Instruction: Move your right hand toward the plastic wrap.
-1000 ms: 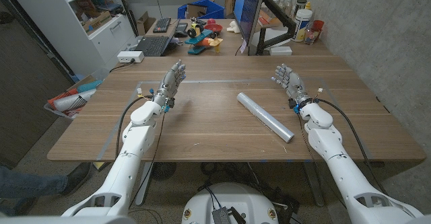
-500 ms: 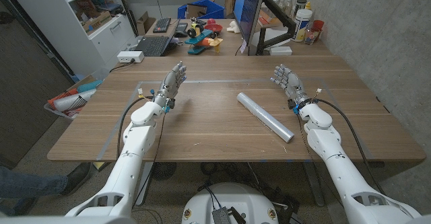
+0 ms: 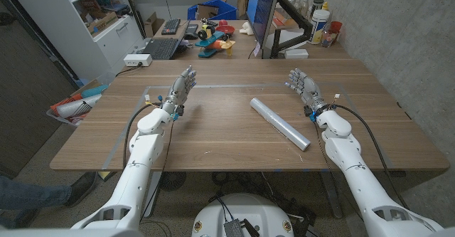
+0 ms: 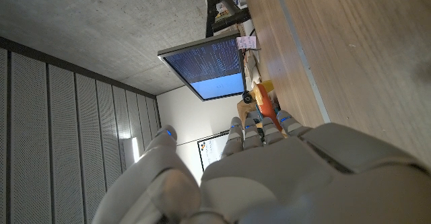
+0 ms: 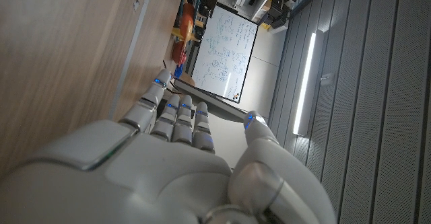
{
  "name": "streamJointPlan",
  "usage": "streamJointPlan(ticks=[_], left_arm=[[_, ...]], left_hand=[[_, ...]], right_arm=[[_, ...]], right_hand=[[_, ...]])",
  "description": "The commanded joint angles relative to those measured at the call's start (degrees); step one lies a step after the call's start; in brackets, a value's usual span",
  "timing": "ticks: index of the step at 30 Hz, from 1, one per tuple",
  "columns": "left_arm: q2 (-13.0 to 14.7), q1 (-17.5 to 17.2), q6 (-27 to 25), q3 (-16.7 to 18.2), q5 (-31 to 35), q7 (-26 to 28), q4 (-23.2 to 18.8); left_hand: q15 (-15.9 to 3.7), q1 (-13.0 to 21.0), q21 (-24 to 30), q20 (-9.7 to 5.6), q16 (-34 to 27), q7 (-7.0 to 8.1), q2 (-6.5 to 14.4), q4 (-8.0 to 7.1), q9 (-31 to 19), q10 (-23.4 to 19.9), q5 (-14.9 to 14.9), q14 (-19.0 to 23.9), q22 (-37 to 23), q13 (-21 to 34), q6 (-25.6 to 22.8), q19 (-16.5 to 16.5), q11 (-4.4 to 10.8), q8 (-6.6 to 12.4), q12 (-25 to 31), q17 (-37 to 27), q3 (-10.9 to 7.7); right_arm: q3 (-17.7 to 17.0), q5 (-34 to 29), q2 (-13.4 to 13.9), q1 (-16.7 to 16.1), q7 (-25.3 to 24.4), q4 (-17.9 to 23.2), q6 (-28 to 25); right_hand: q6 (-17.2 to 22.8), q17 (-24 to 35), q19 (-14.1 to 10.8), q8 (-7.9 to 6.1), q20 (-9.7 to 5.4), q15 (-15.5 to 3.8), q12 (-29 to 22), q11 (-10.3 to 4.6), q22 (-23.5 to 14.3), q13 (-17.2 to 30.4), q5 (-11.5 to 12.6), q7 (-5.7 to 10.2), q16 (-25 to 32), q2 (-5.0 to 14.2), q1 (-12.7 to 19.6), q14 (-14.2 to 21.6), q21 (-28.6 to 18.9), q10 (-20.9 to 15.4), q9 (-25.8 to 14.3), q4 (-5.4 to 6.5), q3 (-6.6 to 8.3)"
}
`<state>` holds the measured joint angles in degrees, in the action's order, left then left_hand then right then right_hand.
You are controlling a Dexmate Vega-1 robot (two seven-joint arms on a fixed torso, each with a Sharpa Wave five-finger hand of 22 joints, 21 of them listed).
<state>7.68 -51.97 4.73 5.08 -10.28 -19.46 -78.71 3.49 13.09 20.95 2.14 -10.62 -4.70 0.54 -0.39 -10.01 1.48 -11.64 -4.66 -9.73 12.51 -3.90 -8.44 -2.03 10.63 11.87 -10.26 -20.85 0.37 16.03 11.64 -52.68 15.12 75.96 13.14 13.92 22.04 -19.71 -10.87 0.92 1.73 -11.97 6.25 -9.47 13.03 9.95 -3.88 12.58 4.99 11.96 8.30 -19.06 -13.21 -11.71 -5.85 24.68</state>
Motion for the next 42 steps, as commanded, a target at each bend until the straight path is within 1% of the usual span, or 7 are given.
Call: streamJointPlan(ticks=[1,8,14,24,26,37,42], left_arm=[[-0.05,-0.12,-0.24,0.18,0.46,-0.22,-0.47],[-0.07,-0.29,-0.43,0.31,0.5,-0.2,-0.7],[-0.06,-0.45,-0.48,0.44,0.5,-0.15,-0.87],[0.03,-0.49,-0.64,0.45,0.7,-0.04,-0.95],[0.03,-0.46,-0.65,0.44,0.72,-0.05,-0.92],[0.12,-0.46,-0.68,0.52,0.82,-0.02,-1.01],[0.28,-0.67,-0.86,0.6,0.81,-0.08,-1.4]], left_hand=[[-0.08,0.4,-0.27,0.22,-0.25,-0.23,0.36,0.17,-0.32,0.05,-0.01,-0.18,-0.25,-0.07,-0.01,-0.14,0.21,0.22,0.32,-0.22,-0.09],[-0.02,0.38,-0.44,0.4,-0.25,-0.24,0.4,0.24,-0.32,0.11,0.01,-0.21,-0.27,-0.13,0.02,-0.04,0.14,0.2,0.31,-0.22,-0.07],[0.02,0.35,-0.64,0.4,-0.13,-0.35,0.44,0.29,-0.32,0.28,0.03,-0.57,-0.27,-0.18,0.04,-0.1,0.08,0.19,0.26,-0.22,-0.05],[0.01,0.32,-0.93,0.37,-0.13,-0.34,0.52,0.38,-0.32,0.21,0.07,-0.68,-0.29,-0.25,0.02,-0.08,-0.02,0.19,0.31,-0.23,-0.03],[0.05,0.32,-0.99,0.37,-0.12,-0.36,0.54,0.4,-0.32,0.23,0.08,-0.7,-0.29,-0.26,0.02,-0.07,0.08,0.19,0.31,-0.23,-0.03],[0.08,0.3,-1.34,0.74,-0.14,-0.28,0.62,0.52,-0.33,0.24,0.11,-0.76,-0.3,-0.33,-0.01,-0.16,0.09,0.2,0.33,-0.23,-0.02],[0.24,0.3,-1.47,0.76,-0.14,-0.35,0.67,0.57,-0.33,0.24,0.13,-0.8,-0.31,-0.36,-0.01,-0.13,-0.27,0.2,0.34,-0.22,-0.02]], right_arm=[[-0.13,-0.9,0.72,-1.42,0.43,2.32,0.17],[-0.01,-0.92,0.96,-1.31,1.64,1.75,1.57],[0.22,-0.81,1.22,-0.64,3.81,-0.22,4.85],[0.45,-1.08,1.57,-0.47,5.02,-0.91,6.56],[0.52,-1.04,1.69,-0.46,5.44,-0.99,6.83],[1.07,-1.83,2.57,-0.76,6.56,0.38,7.69],[1.52,-2.24,3.4,-0.4,8.1,0.04,8.97]], right_hand=[[0.1,0.05,-0.53,-0.39,0.0,-0.01,-0.06,-0.34,-0.29,0.13,0.26,0.37,0.02,0.14,0.77,0.32,0.09,-0.26,-0.04,-0.48,0.05],[0.04,-0.14,-0.6,-0.38,0.03,0.02,-0.01,-0.33,-0.29,0.05,0.28,0.46,-0.07,0.03,0.98,0.28,0.26,-0.2,0.02,-0.71,0.0],[0.2,-0.82,-0.63,-0.49,-0.07,-0.33,0.02,-0.42,-0.27,-0.18,0.52,0.96,-0.27,1.37,3.12,0.42,0.85,-0.29,0.2,-1.82,1.32],[0.76,-1.51,-0.5,-0.7,0.03,-0.67,-0.05,-0.8,-0.25,-0.34,0.44,1.66,-0.48,0.5,4.32,0.6,1.44,-0.6,0.31,-2.91,1.51],[1.01,-1.69,-0.46,-0.79,0.1,-0.68,-0.05,-0.83,-0.25,-0.38,0.41,2.34,-0.53,0.34,4.58,0.62,1.62,-0.61,0.33,-3.09,1.53],[2.46,-1.96,-0.28,-1.28,0.41,-0.68,-0.21,-1.02,-0.28,-0.5,0.25,4.39,-0.46,0.28,4.51,0.62,2.26,-1.12,0.31,-2.82,1.21],[2.74,-2.02,-0.16,-1.35,0.59,-0.64,-0.2,-1.1,-0.28,-0.53,0.2,4.57,-0.43,0.12,4.28,0.66,2.46,-1.13,0.3,-2.67,1.02]])
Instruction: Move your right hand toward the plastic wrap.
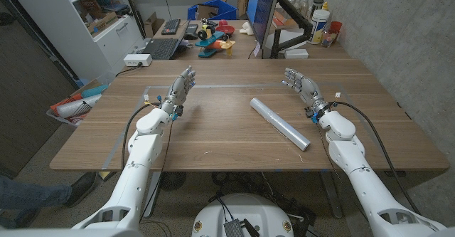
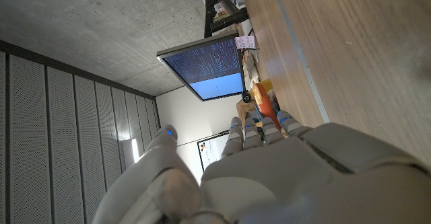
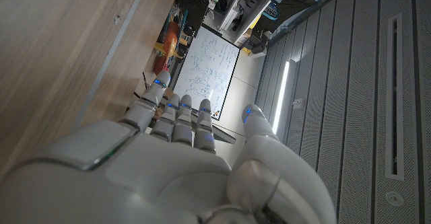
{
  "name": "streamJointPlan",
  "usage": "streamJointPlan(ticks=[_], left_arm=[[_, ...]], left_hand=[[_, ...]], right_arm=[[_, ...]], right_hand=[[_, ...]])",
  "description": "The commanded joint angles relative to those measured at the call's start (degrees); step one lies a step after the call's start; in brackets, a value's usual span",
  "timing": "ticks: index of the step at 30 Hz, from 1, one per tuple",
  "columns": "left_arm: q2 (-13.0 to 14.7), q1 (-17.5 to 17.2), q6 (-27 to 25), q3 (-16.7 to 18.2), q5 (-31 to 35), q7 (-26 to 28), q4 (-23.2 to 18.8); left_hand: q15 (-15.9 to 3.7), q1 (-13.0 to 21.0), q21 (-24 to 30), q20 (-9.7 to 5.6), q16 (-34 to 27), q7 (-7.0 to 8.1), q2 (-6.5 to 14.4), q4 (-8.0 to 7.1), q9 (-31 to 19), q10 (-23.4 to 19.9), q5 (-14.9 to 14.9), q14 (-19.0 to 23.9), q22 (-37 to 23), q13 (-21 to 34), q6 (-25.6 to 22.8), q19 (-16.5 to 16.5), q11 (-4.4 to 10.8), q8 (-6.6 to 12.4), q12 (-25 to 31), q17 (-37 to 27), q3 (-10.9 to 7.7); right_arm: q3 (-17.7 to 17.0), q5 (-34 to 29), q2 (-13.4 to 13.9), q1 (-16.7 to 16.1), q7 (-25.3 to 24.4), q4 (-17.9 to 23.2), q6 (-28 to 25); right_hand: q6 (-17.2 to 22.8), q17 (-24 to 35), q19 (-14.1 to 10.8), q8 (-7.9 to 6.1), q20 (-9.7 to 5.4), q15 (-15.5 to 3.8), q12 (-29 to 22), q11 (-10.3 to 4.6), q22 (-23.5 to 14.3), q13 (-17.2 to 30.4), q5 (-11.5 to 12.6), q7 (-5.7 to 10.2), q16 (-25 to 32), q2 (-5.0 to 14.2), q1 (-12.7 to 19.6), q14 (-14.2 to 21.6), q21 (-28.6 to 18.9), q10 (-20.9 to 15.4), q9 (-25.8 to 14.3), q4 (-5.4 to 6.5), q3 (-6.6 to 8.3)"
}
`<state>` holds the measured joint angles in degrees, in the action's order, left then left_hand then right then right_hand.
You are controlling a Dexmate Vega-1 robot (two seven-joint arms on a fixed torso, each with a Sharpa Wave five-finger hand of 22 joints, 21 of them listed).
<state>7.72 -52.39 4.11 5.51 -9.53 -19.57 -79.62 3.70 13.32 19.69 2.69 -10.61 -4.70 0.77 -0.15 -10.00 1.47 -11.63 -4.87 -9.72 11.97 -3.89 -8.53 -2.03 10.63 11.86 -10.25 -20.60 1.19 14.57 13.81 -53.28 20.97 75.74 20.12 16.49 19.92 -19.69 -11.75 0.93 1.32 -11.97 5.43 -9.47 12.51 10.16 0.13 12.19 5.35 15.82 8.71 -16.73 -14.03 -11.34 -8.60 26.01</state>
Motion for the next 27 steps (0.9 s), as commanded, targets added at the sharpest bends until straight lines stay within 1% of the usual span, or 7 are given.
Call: streamJointPlan(ticks=[1,3,15,19,23,27], left_arm=[[0.33,-0.32,-0.34,0.14,0.14,0.03,-0.65],[0.5,-0.48,-0.47,0.16,0.3,0.09,-0.92],[0.78,-1.1,-0.81,0.57,0.29,0.46,-1.96],[0.76,-1.24,-0.89,0.48,0.24,0.38,-2.03],[0.78,-1.34,-0.89,0.41,0.3,0.37,-2.06],[0.94,-1.51,-0.56,0.13,0.96,0.75,-2.28]], left_hand=[[0.02,0.07,-0.24,0.21,-0.15,-0.32,0.45,0.34,-0.33,0.25,0.13,-0.61,-0.32,0.17,-0.02,-0.02,-0.41,0.2,0.35,-0.23,-0.26],[0.1,0.07,-0.29,0.2,-0.16,-0.32,0.47,0.36,-0.33,0.22,0.14,-0.6,-0.32,0.16,-0.03,0.01,-0.3,0.21,0.37,-0.23,-0.26],[0.13,0.05,-0.52,0.17,-0.18,-0.37,0.52,0.45,-0.33,0.21,0.17,-0.6,-0.33,0.11,-0.07,0.08,-0.18,0.21,0.39,-0.23,-0.24],[0.16,0.04,-0.62,0.15,-0.2,-0.4,0.54,0.49,-0.34,0.21,0.18,-0.58,-0.33,0.09,-0.07,0.09,-0.26,0.21,0.39,-0.23,-0.23],[0.15,0.03,-0.7,0.19,-0.22,-0.43,0.56,0.52,-0.34,0.25,0.19,-0.55,-0.34,0.07,-0.08,0.12,-0.41,0.22,0.38,-0.23,-0.22],[0.17,0.02,-0.78,0.17,-0.23,-0.54,0.58,0.56,-0.34,0.2,0.2,-0.54,-0.34,0.05,-0.1,0.15,-0.48,0.22,0.41,-0.23,-0.22]], right_arm=[[0.72,-0.84,1.29,0.18,2.25,0.37,1.86],[0.88,-0.93,1.56,0.41,2.96,-0.16,2.69],[1.25,-1.53,2.65,0.08,4.29,0.36,3.79],[1.59,-1.95,3.73,0.24,5.65,0.71,4.19],[1.58,-2.39,4.13,-0.26,5.39,1.83,3.76],[1.69,-2.38,4.49,-0.26,6.07,1.79,4.32]], right_hand=[[0.25,0.07,-0.12,-0.49,0.62,-0.22,-0.2,-0.27,-0.29,-0.02,-0.03,0.66,-0.05,-0.3,0.38,0.25,0.19,-0.32,-0.07,0.09,-0.36],[0.43,0.01,-0.07,-0.53,0.65,-0.21,-0.18,-0.3,-0.29,-0.03,-0.05,0.83,-0.07,-0.49,0.3,0.24,0.29,-0.3,-0.08,0.1,-0.47],[0.65,-0.35,0.24,-0.5,0.81,-0.26,-0.18,-0.57,-0.29,-0.11,-0.05,1.39,-0.16,-1.39,0.0,0.26,0.84,-0.37,-0.1,0.04,-0.91],[0.77,-0.5,0.54,-0.51,1.09,-0.34,-0.16,-0.62,-0.29,-0.13,-0.01,1.44,-0.22,-1.66,0.09,0.25,1.1,-0.35,-0.1,-0.1,-0.97],[1.03,-0.71,0.77,-0.57,1.18,-0.35,-0.13,-0.68,-0.29,-0.16,0.05,1.57,-0.31,-2.07,0.28,0.17,1.38,-0.31,-0.1,-0.32,-1.02],[1.11,-0.85,0.85,-0.56,1.23,-0.36,-0.12,-0.78,-0.29,-0.18,0.1,1.58,-0.34,-2.34,0.4,0.2,1.54,-0.31,-0.1,-0.45,-1.06]])
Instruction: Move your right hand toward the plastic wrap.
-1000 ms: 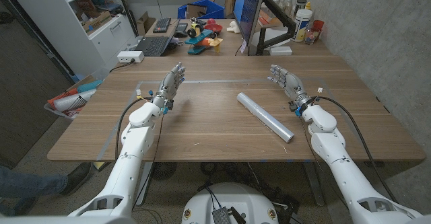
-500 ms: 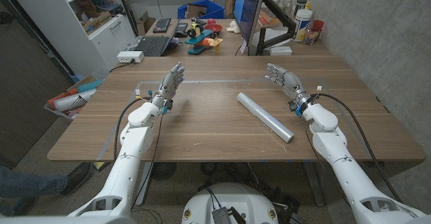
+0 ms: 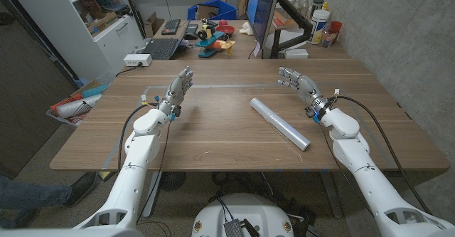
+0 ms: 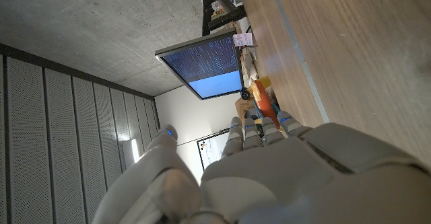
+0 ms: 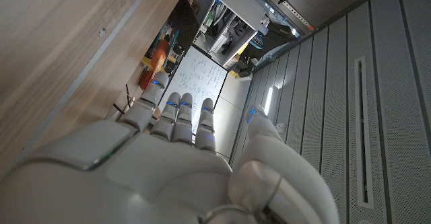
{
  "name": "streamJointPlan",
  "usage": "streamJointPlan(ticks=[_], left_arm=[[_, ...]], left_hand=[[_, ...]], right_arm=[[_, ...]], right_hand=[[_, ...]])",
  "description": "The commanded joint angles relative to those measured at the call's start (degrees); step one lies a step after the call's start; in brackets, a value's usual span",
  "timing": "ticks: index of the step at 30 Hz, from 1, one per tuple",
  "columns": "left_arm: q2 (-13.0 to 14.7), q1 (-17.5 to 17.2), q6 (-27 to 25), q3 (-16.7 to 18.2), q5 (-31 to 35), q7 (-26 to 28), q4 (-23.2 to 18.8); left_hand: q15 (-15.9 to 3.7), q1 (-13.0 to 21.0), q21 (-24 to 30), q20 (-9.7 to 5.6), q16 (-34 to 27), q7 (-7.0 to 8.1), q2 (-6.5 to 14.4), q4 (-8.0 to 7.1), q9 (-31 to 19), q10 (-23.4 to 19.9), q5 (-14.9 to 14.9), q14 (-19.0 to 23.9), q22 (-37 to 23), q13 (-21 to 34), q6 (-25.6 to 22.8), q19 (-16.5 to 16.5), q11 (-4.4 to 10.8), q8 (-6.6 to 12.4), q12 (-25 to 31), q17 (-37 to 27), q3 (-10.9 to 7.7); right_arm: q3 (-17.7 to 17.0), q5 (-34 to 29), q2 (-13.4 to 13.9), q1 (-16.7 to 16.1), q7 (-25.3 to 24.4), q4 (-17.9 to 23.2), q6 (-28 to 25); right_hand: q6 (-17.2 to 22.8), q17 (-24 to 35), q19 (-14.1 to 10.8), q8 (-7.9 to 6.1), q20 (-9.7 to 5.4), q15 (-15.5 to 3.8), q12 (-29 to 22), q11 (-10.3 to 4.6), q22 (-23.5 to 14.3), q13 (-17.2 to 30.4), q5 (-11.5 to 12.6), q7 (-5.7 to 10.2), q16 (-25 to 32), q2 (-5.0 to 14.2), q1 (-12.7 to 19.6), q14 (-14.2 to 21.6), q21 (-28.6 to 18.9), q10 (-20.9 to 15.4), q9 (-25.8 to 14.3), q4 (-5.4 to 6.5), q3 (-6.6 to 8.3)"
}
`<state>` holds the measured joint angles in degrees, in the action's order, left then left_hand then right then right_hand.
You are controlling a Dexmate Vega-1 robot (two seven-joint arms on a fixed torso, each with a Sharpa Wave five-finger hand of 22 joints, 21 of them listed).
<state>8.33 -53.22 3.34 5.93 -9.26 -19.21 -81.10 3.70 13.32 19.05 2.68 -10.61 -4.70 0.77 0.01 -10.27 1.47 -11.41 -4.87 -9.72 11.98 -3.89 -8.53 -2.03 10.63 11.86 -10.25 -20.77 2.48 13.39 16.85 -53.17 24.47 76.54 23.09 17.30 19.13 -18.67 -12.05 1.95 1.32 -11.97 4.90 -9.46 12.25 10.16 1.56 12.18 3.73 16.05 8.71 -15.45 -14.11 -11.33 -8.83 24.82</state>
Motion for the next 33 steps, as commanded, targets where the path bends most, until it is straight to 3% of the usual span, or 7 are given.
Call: streamJointPlan(ticks=[1,33], left_arm=[[0.41,-0.73,0.21,-0.37,0.82,0.4,-0.91],[0.4,-0.6,-0.03,-0.84,0.74,0.25,-1.14]], left_hand=[[0.17,0.02,-0.17,0.2,-0.23,-0.58,0.58,0.4,-0.07,0.2,-0.02,-0.54,-0.35,0.04,-0.15,0.16,-0.48,0.24,0.41,-0.24,-0.05],[0.27,-0.13,-0.92,0.47,-0.25,-0.53,0.66,0.67,-0.07,0.19,0.04,-0.58,-0.37,-0.07,-0.18,0.31,-0.28,0.23,0.46,-0.25,0.08]], right_arm=[[0.52,-1.28,1.7,-0.25,3.02,0.82,1.74],[2.08,-8.56,4.23,-2.12,0.17,5.27,4.21]], right_hand=[[0.34,-0.12,-0.2,-0.26,0.2,-0.38,-0.12,-0.41,-0.29,0.07,0.12,0.16,-0.34,-0.83,0.22,0.21,0.31,-0.22,-0.11,-0.28,0.11],[0.29,-1.01,-0.28,-0.05,0.3,-0.83,-0.3,-0.85,-0.31,-0.03,0.31,0.87,-0.32,-2.23,0.7,0.76,1.12,-0.88,-0.14,-0.54,-0.16]])
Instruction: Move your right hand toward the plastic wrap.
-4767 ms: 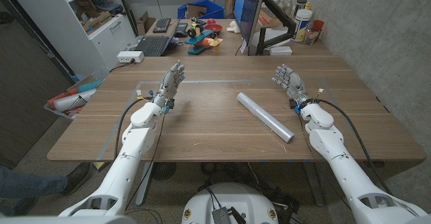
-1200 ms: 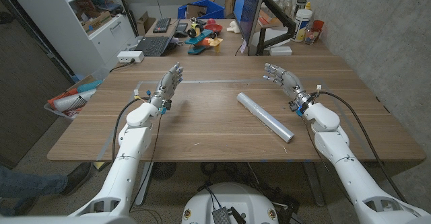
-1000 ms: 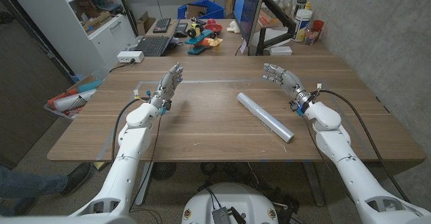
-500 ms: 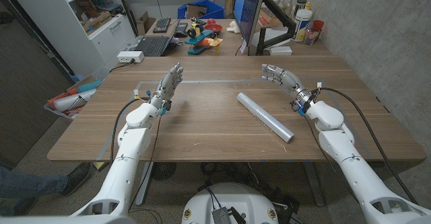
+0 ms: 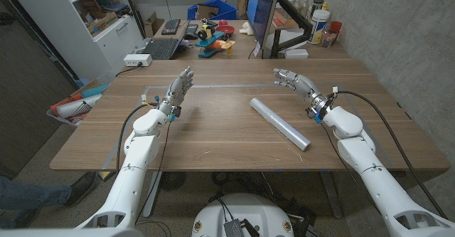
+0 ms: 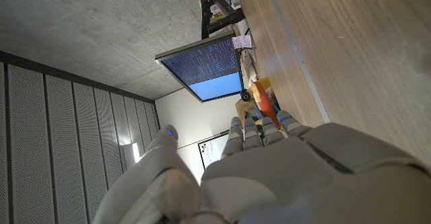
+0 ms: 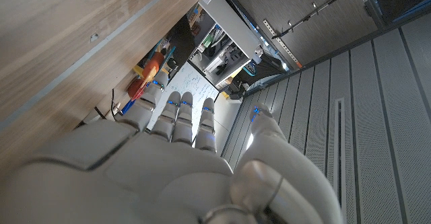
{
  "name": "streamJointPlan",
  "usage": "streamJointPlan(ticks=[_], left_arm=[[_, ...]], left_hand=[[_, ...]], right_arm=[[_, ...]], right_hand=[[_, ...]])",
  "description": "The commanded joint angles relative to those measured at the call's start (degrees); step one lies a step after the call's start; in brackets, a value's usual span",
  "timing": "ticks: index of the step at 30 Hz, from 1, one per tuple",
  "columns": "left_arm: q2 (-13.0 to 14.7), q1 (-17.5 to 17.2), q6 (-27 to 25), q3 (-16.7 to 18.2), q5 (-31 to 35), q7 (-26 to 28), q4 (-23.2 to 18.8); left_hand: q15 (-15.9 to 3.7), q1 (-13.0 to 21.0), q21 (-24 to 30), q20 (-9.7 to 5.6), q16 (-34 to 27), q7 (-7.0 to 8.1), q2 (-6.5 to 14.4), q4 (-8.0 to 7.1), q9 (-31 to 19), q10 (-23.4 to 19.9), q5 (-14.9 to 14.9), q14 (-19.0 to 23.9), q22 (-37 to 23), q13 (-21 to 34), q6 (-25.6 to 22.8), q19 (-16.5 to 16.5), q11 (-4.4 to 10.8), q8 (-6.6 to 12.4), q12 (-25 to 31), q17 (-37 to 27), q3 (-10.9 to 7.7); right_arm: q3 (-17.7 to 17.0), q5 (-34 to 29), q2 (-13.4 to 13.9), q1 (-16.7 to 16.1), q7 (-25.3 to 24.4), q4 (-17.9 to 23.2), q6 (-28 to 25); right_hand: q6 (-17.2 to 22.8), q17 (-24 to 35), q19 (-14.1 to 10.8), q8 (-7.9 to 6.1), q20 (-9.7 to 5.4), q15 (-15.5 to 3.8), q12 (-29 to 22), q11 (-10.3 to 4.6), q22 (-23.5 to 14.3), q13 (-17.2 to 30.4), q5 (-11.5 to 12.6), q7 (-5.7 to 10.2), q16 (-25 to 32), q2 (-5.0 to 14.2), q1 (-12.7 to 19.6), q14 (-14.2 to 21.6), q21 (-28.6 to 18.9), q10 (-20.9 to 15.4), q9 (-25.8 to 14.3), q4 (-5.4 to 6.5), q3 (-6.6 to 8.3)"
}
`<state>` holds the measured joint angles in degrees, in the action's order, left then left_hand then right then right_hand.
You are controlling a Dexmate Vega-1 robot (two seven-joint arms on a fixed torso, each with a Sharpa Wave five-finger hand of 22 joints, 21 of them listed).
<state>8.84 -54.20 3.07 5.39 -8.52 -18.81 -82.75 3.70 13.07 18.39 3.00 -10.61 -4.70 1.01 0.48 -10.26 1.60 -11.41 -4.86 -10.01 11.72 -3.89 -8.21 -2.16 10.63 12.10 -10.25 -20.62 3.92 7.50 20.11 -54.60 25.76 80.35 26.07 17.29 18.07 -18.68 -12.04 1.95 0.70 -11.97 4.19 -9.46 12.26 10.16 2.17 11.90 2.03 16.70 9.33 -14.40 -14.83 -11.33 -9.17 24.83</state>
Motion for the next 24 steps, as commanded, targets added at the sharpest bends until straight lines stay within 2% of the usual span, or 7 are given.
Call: streamJointPlan(ticks=[1,24], left_arm=[[-0.11,0.4,0.26,-0.3,-0.01,-0.17,0.53],[-0.08,0.24,0.21,-0.36,-0.04,-0.3,0.74]], left_hand=[[0.24,0.1,-0.29,0.16,-0.26,-0.5,0.42,0.2,-0.08,0.07,0.05,-0.57,-0.08,0.19,-0.2,-0.02,-0.15,0.23,0.23,-0.25,-0.07],[0.15,-0.01,-0.86,0.42,-0.27,-0.47,0.52,0.39,-0.09,0.12,0.07,-0.6,-0.1,0.13,-0.28,0.07,-0.1,0.24,0.24,-0.25,0.0]], right_arm=[[0.65,-2.82,1.06,-0.76,-1.16,1.64,1.2],[1.42,-7.04,2.08,-1.32,-3.01,3.4,2.85]], right_hand=[[0.29,0.04,-0.29,-0.05,0.28,-0.23,-0.3,-0.16,-0.31,-0.04,0.31,0.24,-0.05,-0.55,0.04,0.12,0.08,-0.15,-0.15,-0.19,-0.17],[0.31,-0.36,-0.57,0.03,-0.03,-0.47,-0.28,-0.48,-0.33,-0.09,0.42,0.42,0.0,-0.68,-0.16,0.25,0.53,-0.3,-0.18,0.22,-0.31]])
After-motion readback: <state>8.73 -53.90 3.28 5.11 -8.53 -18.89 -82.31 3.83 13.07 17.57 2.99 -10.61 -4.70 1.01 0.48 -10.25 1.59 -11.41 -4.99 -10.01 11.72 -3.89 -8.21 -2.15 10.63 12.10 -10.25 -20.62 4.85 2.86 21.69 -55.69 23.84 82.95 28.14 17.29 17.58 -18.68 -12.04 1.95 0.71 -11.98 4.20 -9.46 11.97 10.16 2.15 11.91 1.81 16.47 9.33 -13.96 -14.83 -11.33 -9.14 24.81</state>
